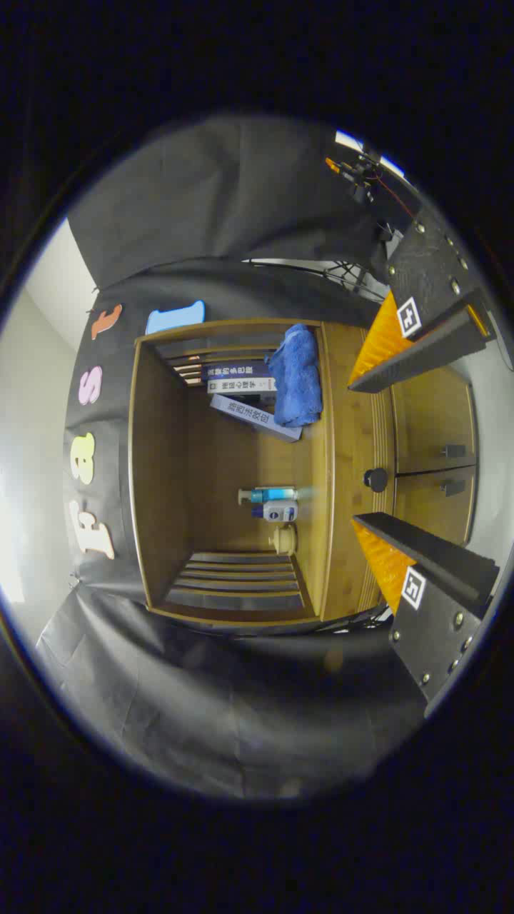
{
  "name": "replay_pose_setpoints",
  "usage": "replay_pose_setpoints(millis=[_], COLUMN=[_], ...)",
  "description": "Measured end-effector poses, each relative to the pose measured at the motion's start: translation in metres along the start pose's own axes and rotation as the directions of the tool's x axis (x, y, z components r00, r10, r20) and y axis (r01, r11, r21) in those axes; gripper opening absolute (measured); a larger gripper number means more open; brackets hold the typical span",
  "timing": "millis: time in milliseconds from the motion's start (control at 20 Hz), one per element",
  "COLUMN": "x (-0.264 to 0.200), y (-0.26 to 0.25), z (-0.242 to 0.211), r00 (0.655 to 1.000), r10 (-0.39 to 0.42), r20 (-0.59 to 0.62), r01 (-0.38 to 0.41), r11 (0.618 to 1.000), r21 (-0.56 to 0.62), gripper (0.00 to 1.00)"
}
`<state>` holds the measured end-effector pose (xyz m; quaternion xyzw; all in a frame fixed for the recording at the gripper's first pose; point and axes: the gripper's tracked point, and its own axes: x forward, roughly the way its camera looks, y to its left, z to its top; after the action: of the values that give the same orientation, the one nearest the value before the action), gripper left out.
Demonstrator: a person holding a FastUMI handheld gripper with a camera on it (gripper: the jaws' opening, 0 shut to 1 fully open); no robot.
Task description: Pull open the drawer, take out the items inside it, and place them on the countertop above the cabinet.
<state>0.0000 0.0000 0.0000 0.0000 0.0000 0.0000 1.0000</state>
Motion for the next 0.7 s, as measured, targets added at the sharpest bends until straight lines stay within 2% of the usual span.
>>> replay_pose_setpoints(millis=[300, 700], x=[0.001, 0.010], y=[0.001, -0.008], z=[0.002, -0.019], r00=[1.000, 0.999], r10=[0.000, -0.006], r20=[-0.005, -0.042], r01=[0.000, 0.007], r11=[0.999, 1.000], r21=[0.042, 0.025], gripper=[1.00, 1.00])
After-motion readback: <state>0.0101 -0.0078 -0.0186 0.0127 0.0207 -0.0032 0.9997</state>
